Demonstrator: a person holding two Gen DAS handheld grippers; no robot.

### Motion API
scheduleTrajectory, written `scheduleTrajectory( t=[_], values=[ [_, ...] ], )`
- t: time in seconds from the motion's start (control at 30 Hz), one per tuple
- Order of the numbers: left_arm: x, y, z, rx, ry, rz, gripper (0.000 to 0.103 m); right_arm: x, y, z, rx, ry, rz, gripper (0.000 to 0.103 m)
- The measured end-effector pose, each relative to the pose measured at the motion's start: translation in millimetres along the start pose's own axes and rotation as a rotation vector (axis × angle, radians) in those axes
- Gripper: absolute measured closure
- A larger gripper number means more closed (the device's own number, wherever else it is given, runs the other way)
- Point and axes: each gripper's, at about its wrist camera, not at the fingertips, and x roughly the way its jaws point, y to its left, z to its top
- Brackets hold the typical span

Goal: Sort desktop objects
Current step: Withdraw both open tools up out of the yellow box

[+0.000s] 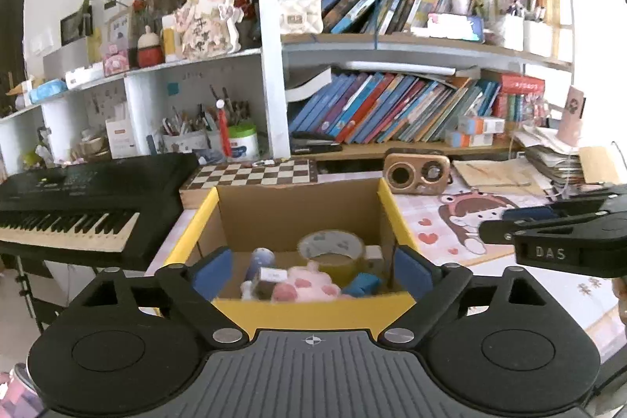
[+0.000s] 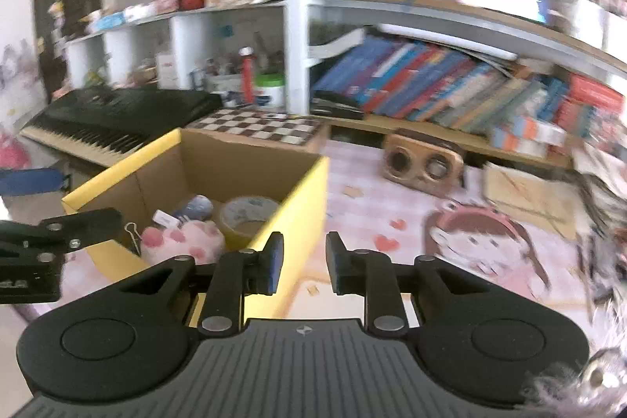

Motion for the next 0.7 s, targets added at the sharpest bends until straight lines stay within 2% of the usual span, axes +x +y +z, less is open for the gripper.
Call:
scheduleTrajectory(
  t=[0.17, 0.37, 0.57, 0.7],
  values=[
    [-19.4, -10.3, -21.0, 0.014, 0.016, 0.009, 0.007, -39.0, -1.1, -32.7, 0.053, 0.003, -0.091, 0.072],
    [-40.2, -19.2, -46.5, 0.007, 0.072, 0.009, 0.006, -77.4, 5.9, -76.6, 0.08, 0.027, -0.176, 0.062],
    [-56.8, -26.2, -66.1, 0.016, 0.102, 0.028, 0.006, -97.2, 8.7, -108.2, 0.129, 0.076, -0.217, 0.06],
    [-60.2, -29.4, -73.2, 0.002, 0.121, 0.035, 0.006, -105.2, 12.7, -119.7, 0.133, 0.084, -0.223, 0.053]
  ],
)
